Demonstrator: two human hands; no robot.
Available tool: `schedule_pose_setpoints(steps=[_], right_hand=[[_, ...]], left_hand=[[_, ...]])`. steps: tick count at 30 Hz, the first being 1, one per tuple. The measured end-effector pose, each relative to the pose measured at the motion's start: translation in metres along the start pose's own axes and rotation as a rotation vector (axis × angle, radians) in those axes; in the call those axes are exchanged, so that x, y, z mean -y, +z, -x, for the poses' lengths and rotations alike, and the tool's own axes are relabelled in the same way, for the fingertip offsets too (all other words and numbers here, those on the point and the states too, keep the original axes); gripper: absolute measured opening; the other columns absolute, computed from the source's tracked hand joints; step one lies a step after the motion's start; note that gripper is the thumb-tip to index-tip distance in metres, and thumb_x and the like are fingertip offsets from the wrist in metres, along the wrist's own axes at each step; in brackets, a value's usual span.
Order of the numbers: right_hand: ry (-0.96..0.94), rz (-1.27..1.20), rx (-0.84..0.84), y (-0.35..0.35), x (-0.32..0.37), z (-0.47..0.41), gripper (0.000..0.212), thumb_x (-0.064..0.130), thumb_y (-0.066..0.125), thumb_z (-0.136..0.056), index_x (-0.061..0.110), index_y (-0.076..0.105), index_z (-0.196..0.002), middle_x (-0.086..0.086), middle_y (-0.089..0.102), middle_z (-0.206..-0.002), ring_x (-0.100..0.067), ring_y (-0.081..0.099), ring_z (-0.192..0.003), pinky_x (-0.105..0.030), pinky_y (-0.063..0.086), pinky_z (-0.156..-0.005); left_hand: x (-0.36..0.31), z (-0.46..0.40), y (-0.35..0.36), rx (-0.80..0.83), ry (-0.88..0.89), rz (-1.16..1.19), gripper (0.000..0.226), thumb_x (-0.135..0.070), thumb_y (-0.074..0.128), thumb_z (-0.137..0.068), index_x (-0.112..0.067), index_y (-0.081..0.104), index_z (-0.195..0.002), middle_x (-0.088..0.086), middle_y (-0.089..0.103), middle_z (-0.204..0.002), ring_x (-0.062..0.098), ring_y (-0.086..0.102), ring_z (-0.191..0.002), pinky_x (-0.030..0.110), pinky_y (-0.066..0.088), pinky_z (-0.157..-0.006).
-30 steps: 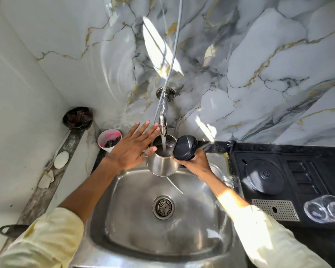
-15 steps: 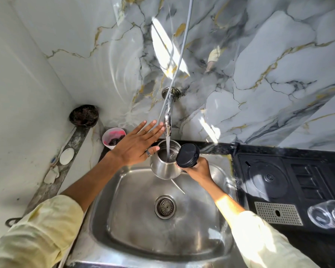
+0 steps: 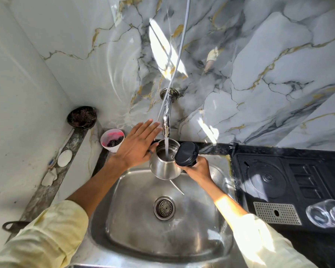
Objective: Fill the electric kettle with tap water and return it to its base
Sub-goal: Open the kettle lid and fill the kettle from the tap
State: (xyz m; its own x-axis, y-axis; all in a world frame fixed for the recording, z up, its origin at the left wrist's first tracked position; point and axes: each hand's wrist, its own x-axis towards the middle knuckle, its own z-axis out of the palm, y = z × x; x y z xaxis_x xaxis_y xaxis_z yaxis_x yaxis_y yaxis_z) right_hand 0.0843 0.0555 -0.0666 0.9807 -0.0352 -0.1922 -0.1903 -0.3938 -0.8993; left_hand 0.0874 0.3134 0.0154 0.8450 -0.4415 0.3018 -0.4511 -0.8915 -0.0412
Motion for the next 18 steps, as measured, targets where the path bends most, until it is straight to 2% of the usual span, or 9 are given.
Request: schedule_pose_setpoints(steps=[3,5,7,9,10,12,14,16,18], right_hand=[[-0.008,0.001,-0.018,-0.001,0.003,0.0,0.032,0.016,0.101,-0.064,0.002,0.08,-0.084,-0.02,0.082,-0.085,-0.026,0.076,-0.081,-0.05,0.063,-0.082],[-0.024,-0.011,-0.029,-0.001,0.008,0.002,0.028,0.017,0.101,-0.063,0.012,0.079,-0.078,-0.02,0.083,-0.088,-0.035,0.079,-0.093,-0.05,0.063,-0.084],[-0.042,-0.027,-0.032,-0.001,0.012,0.003,0.03,0.017,0.102,-0.063,0.022,0.076,-0.076,-0.018,0.083,-0.09,-0.033,0.079,-0.095,-0.05,0.063,-0.087],[-0.058,-0.035,-0.032,-0.001,0.015,0.004,0.029,0.017,0.102,-0.063,0.017,0.078,-0.079,-0.017,0.083,-0.088,-0.034,0.079,-0.095,-0.05,0.063,-0.086],[-0.067,-0.035,-0.034,-0.001,0.016,0.005,0.029,0.018,0.102,-0.063,0.015,0.079,-0.08,-0.016,0.083,-0.086,-0.035,0.079,-0.095,-0.049,0.064,-0.084],[-0.09,-0.025,-0.031,0.0,0.019,0.007,0.028,0.021,0.101,-0.063,0.025,0.076,-0.074,-0.006,0.082,-0.078,-0.03,0.079,-0.092,-0.043,0.064,-0.081],[-0.109,-0.027,-0.022,0.0,0.023,0.009,0.034,0.022,0.101,-0.063,0.034,0.07,-0.068,0.013,0.076,-0.069,-0.015,0.076,-0.082,-0.028,0.061,-0.077],[-0.124,-0.023,-0.013,0.001,0.026,0.013,0.035,0.023,0.1,-0.063,0.038,0.068,-0.065,0.026,0.071,-0.061,0.006,0.067,-0.07,-0.01,0.052,-0.069],[-0.095,-0.03,-0.006,0.001,0.028,0.018,0.035,0.023,0.1,-0.064,0.039,0.068,-0.065,0.027,0.069,-0.06,0.016,0.063,-0.064,-0.003,0.047,-0.063]], left_hand=[[-0.012,-0.021,-0.011,0.073,-0.275,0.447,0.072,-0.038,0.061,-0.105,-0.005,0.034,-0.163,0.016,0.052,-0.162,0.034,0.047,-0.15,0.051,0.041,-0.122],[-0.016,-0.04,-0.02,0.12,-0.367,0.617,0.063,-0.039,0.064,-0.104,-0.009,0.046,-0.157,0.015,0.067,-0.147,0.033,0.059,-0.139,0.04,0.047,-0.111],[-0.017,-0.054,-0.025,0.099,-0.397,0.561,0.047,-0.044,0.068,-0.101,-0.009,0.068,-0.131,0.016,0.079,-0.12,0.036,0.072,-0.118,0.039,0.054,-0.095],[-0.022,-0.059,-0.025,0.024,-0.469,0.465,0.048,-0.053,0.074,-0.093,-0.007,0.076,-0.106,0.014,0.082,-0.096,0.035,0.076,-0.096,0.042,0.056,-0.088],[-0.026,-0.059,-0.022,-0.04,-0.499,0.397,0.05,-0.057,0.076,-0.089,-0.007,0.077,-0.095,0.013,0.081,-0.085,0.035,0.075,-0.086,0.042,0.056,-0.087],[-0.04,-0.06,-0.017,-0.11,-0.543,0.21,0.053,-0.062,0.075,-0.086,-0.009,0.079,-0.085,0.013,0.077,-0.069,0.035,0.071,-0.073,0.043,0.051,-0.093],[-0.053,-0.063,-0.014,-0.112,-0.59,0.128,0.052,-0.062,0.073,-0.088,-0.01,0.081,-0.086,0.015,0.076,-0.066,0.036,0.071,-0.072,0.043,0.046,-0.095],[-0.056,-0.059,-0.013,-0.161,-0.621,0.163,0.05,-0.059,0.075,-0.089,-0.01,0.082,-0.095,0.016,0.078,-0.072,0.036,0.073,-0.074,0.043,0.049,-0.093],[-0.054,-0.046,-0.01,-0.212,-0.616,0.294,0.052,-0.056,0.075,-0.091,-0.011,0.078,-0.117,0.016,0.083,-0.098,0.035,0.077,-0.095,0.044,0.053,-0.098]])
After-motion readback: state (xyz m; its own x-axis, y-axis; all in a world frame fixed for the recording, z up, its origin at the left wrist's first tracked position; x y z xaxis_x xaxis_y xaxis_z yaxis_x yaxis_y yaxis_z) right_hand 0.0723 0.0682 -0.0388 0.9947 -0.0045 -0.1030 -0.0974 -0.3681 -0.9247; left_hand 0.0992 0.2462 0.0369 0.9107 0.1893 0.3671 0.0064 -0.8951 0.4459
